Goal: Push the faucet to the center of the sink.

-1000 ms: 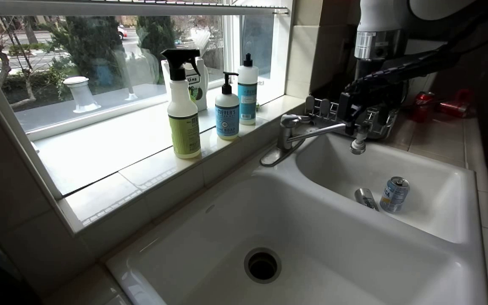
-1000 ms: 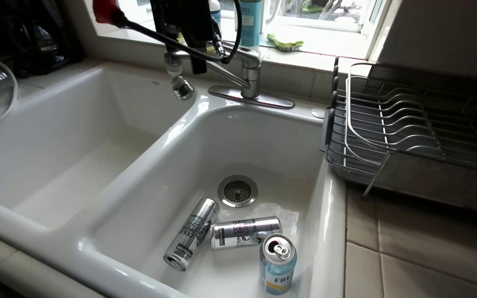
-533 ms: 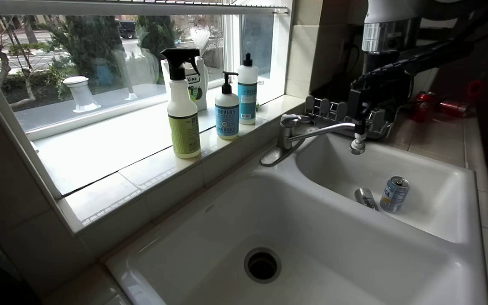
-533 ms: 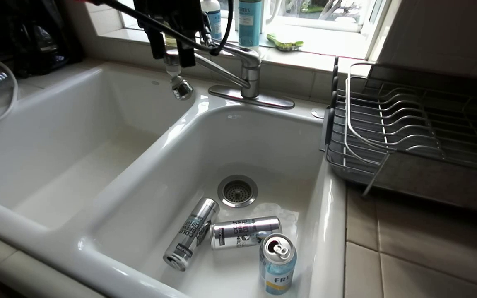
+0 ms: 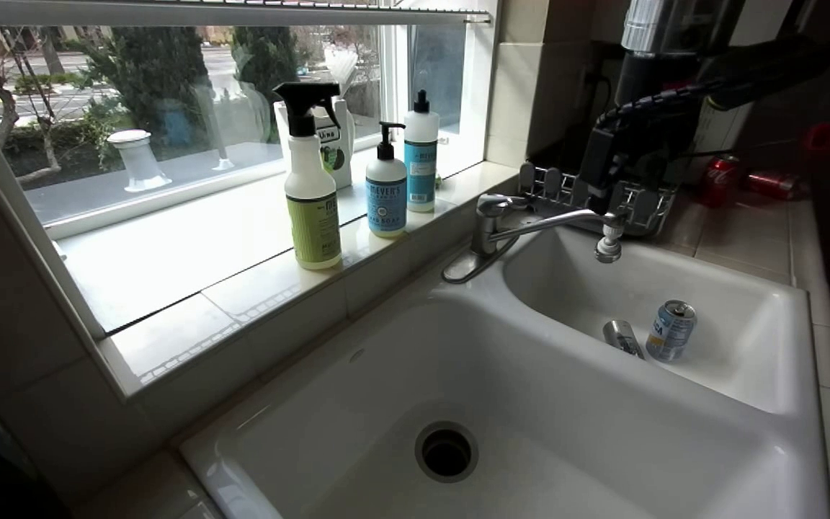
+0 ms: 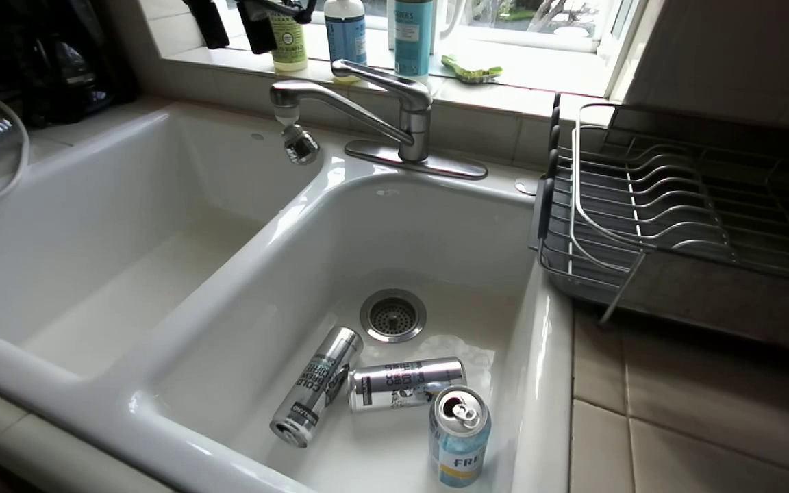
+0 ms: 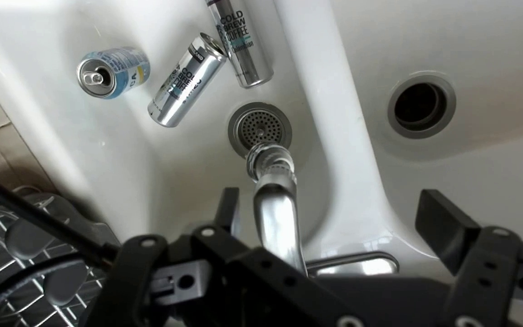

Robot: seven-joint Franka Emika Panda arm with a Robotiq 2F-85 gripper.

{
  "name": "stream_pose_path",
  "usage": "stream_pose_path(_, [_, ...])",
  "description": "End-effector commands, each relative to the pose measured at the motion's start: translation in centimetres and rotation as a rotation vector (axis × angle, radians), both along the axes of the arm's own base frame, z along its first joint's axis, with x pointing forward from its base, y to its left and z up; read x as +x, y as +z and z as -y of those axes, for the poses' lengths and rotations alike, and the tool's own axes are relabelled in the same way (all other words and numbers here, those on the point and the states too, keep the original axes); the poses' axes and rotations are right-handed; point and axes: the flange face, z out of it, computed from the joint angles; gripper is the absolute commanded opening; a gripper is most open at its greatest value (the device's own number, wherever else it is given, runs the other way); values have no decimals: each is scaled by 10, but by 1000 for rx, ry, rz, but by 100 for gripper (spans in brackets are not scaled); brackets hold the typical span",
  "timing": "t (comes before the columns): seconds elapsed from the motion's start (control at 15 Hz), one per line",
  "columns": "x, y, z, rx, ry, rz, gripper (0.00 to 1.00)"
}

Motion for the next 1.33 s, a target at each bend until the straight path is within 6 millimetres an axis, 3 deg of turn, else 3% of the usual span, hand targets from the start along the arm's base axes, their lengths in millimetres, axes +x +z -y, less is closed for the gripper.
stream_pose_path(0.0, [-17,0,-29,-42,-19,122,100])
stream_pose_path(0.4, [-43,-4,-75,-150,-93,250,100])
stream_pose_path(0.6, [-55,-7,-89,-211,-162,279,100])
stream_pose_path(0.87, [-64,-9,-98,-258,-223,321,100])
stream_pose_path(0.93, [-54,-7,-98,-214,-176,296,100])
stream_pose_path(1.27, [-56,-7,-99,-229,-200,311,100])
